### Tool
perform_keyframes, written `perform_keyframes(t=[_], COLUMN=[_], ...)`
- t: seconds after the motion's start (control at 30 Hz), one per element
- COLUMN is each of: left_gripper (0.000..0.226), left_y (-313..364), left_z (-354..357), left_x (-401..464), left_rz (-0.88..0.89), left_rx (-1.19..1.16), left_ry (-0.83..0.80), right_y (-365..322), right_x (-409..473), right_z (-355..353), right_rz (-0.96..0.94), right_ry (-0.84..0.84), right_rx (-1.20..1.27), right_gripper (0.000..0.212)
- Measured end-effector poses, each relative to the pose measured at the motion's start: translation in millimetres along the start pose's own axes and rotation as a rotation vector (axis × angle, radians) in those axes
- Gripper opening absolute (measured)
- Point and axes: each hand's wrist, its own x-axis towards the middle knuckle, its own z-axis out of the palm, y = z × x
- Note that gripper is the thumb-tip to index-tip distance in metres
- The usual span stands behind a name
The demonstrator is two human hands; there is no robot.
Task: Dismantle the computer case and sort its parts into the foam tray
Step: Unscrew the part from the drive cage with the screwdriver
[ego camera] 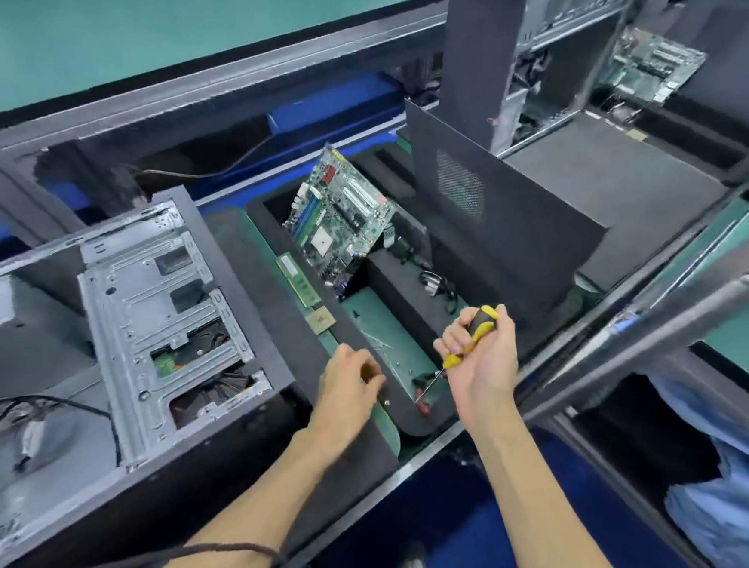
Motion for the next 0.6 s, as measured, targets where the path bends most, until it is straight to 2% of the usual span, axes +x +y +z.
perform_keyframes(t=[0.47,0.6], left_gripper=[0.015,0.029], left_y=[2.2,20.9], left_z=[9.9,-15.0], left_x=[15.4,4.5], left_rz=[-0.031,-0.065], left_rx=[0.177,0.122], left_ry=[-0.123,-0.109], right_y=[4.6,-2.2], right_x=[28.6,26.8], right_z=[4.1,21.9], right_rz=[0.097,0.093], right_ry=[-0.021,-0.075], right_rx=[-0.028,0.010], right_gripper=[0.063,0.061])
